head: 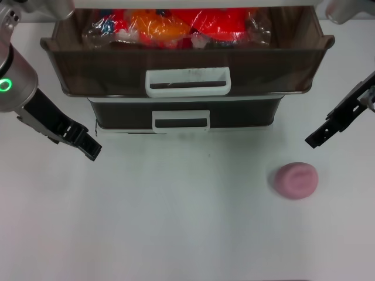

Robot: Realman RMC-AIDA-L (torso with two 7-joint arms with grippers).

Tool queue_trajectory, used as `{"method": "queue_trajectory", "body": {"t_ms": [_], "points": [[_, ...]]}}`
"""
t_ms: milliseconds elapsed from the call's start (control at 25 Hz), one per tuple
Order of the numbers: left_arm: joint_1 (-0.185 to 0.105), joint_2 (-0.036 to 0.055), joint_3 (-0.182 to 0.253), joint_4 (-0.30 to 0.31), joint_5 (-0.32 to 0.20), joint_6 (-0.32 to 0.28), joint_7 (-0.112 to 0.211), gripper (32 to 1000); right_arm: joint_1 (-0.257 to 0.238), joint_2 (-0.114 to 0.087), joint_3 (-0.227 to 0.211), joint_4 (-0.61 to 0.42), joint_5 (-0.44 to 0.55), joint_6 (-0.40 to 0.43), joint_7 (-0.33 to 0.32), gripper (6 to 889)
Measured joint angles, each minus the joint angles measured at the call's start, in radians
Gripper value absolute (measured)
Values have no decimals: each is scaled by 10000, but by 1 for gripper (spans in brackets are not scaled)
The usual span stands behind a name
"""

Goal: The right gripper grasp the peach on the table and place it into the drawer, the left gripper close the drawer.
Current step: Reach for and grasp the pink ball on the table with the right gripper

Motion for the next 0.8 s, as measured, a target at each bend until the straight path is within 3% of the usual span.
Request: {"method": "queue_trajectory", "body": {"t_ms": [320,800], "points": [[-3,3,116,37,-182,-19,35,815,-102,53,1,-575,-34,366,56,853],[20,18,194,79,-215,-19,44,816,-152,135,-16,-599,-32,380,32,852]]}}
